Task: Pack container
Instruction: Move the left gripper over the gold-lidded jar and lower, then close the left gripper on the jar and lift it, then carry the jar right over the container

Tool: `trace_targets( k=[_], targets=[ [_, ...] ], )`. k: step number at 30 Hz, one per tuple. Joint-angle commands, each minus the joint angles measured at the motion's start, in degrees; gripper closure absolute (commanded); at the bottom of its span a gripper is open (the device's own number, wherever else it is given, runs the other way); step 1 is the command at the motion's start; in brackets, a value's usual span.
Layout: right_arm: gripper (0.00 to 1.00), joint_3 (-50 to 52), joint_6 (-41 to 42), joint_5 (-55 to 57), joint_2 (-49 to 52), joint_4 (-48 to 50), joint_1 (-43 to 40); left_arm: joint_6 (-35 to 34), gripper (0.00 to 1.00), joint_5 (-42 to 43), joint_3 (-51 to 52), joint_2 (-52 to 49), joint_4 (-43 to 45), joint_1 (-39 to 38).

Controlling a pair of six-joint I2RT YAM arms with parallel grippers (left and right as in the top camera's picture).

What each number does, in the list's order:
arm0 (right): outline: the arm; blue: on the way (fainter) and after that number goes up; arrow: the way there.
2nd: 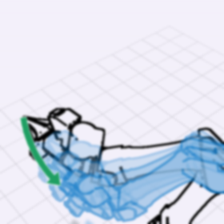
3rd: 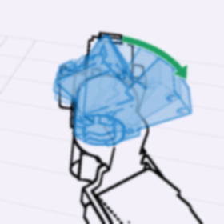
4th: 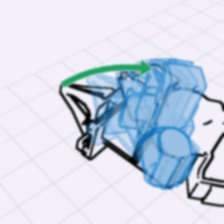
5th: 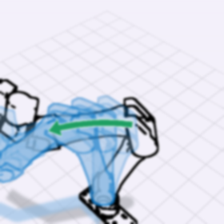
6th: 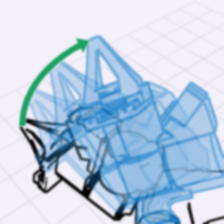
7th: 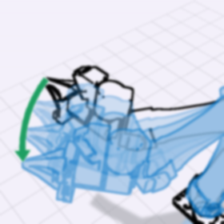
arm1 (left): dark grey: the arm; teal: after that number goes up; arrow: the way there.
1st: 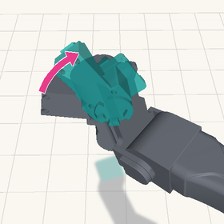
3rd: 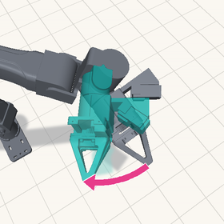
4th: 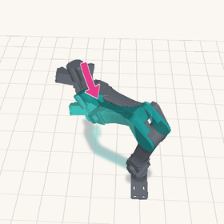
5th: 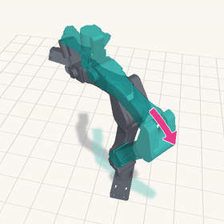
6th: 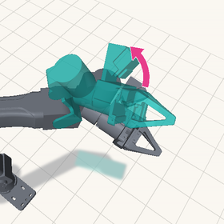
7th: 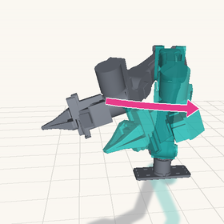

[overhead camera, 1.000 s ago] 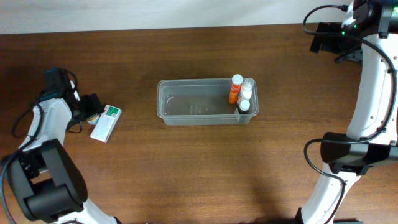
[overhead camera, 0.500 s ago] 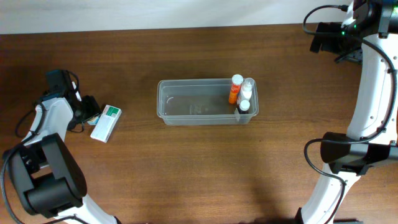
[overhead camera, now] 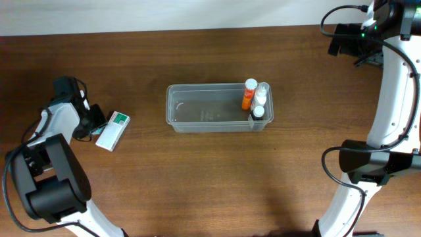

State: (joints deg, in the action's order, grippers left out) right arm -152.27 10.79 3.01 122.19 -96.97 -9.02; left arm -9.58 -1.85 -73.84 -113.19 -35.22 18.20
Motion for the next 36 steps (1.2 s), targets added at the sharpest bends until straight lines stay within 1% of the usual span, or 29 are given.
trace_targets(
  k=[1, 8, 11, 15, 20, 23, 25, 30, 36],
  targets=[
    [0.01, -1.11, 0.46, 0.31, -0.31, -0.33, -0.04, 0.22, 0.62, 0.66, -1.01, -0.48, 0.13, -0.02],
    [0.02, -1.11, 0.46, 0.31, -0.31, -0.33, -0.04, 0.22, 0.70, 1.33, -1.99, -0.48, -0.55, -0.04],
    [0.02, -1.11, 0.46, 0.28, -0.31, -0.33, -0.04, 0.24, 0.75, 3.67, -5.25, -0.35, -3.28, -0.04],
    [0.01, -1.11, 0.46, 0.28, -0.31, -0.33, -0.04, 0.59, 0.75, 5.68, -12.20, 0.17, -8.92, -0.11],
    [0.02, -1.11, 0.46, 0.28, -0.31, -0.35, -0.04, 8.17, 0.75, 13.11, -22.91, 0.90, -17.05, -1.77],
    [0.02, -1.11, 0.46, 0.31, -0.31, -0.35, -0.04, 14.36, 0.75, 17.70, -29.20, 1.33, -21.77, -4.57],
    [0.02, -1.11, 0.46, 0.28, -0.31, -0.35, -0.04, 17.40, 0.75, 18.91, -32.33, 1.57, -23.96, -6.91],
    [0.02, -1.11, 0.46, 0.31, -0.31, -0.35, -0.04, 26.21, 0.75, 19.04, -37.73, 2.23, -27.23, -16.00],
    [0.02, -1.11, 0.46, 0.28, -0.31, -0.35, -0.04, 36.33, 0.75, 18.67, -38.45, 2.32, -27.45, -28.13]
  ],
)
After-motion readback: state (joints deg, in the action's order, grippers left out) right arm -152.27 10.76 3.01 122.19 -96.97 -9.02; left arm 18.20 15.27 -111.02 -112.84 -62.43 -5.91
